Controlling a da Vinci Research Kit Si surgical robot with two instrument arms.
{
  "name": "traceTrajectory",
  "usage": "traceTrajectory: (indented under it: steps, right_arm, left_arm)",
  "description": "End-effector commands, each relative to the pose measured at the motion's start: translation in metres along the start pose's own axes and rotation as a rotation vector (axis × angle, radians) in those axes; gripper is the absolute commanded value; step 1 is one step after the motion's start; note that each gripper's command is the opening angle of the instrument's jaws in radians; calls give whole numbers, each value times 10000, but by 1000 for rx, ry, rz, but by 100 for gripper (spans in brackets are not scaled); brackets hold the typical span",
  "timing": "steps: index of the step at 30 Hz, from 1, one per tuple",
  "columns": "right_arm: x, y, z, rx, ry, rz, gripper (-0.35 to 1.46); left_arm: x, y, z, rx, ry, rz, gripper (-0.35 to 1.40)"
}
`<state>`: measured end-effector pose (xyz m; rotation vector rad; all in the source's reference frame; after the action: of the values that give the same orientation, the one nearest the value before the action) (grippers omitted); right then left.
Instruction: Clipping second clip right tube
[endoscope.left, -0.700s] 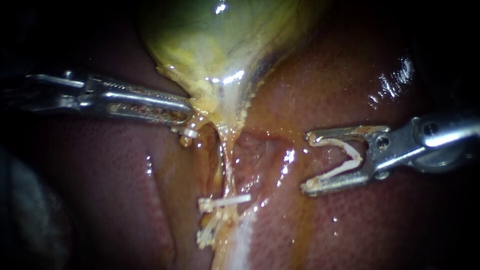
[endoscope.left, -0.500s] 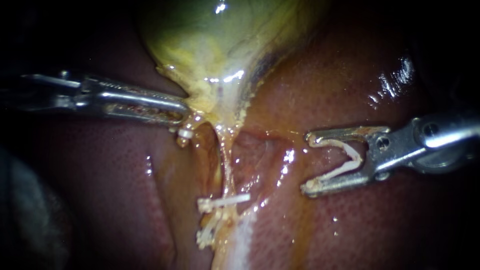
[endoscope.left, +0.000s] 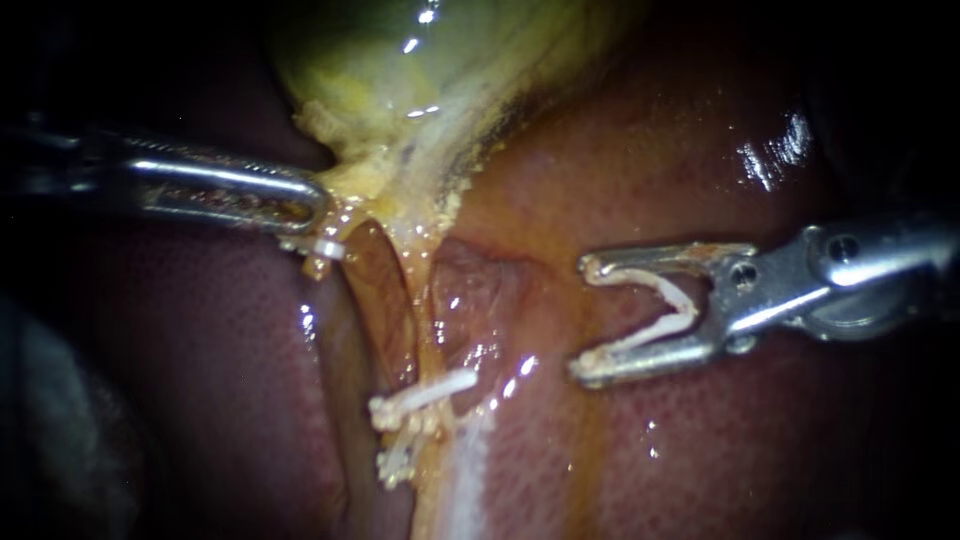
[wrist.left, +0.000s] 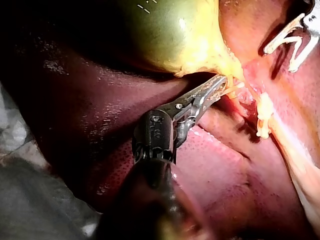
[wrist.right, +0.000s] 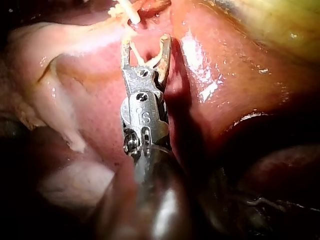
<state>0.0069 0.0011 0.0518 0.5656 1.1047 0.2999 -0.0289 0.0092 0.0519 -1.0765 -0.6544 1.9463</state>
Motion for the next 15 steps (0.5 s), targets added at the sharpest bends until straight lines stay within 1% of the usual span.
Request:
traceTrajectory:
  steps: [1, 4, 7, 11, 15]
  right_arm:
    - [1, 0, 5, 2, 0, 20, 50]
    - [5, 1, 19, 19, -5, 61, 50]
    - [4, 3, 36, 26, -11, 99, 50]
    - [-3, 4, 63, 43, -24, 133, 50]
    - [-14, 5, 91, 58, -31, 153, 50]
  left_arm:
    - [0, 0, 1, 2, 0, 0, -35]
    - [0, 0, 1, 1, 0, 0, -35]
    - [0, 0, 1, 2, 0, 0, -35]
    - [0, 0, 1, 2, 0, 0, -35]
    - [0, 0, 1, 2, 0, 0, -35]
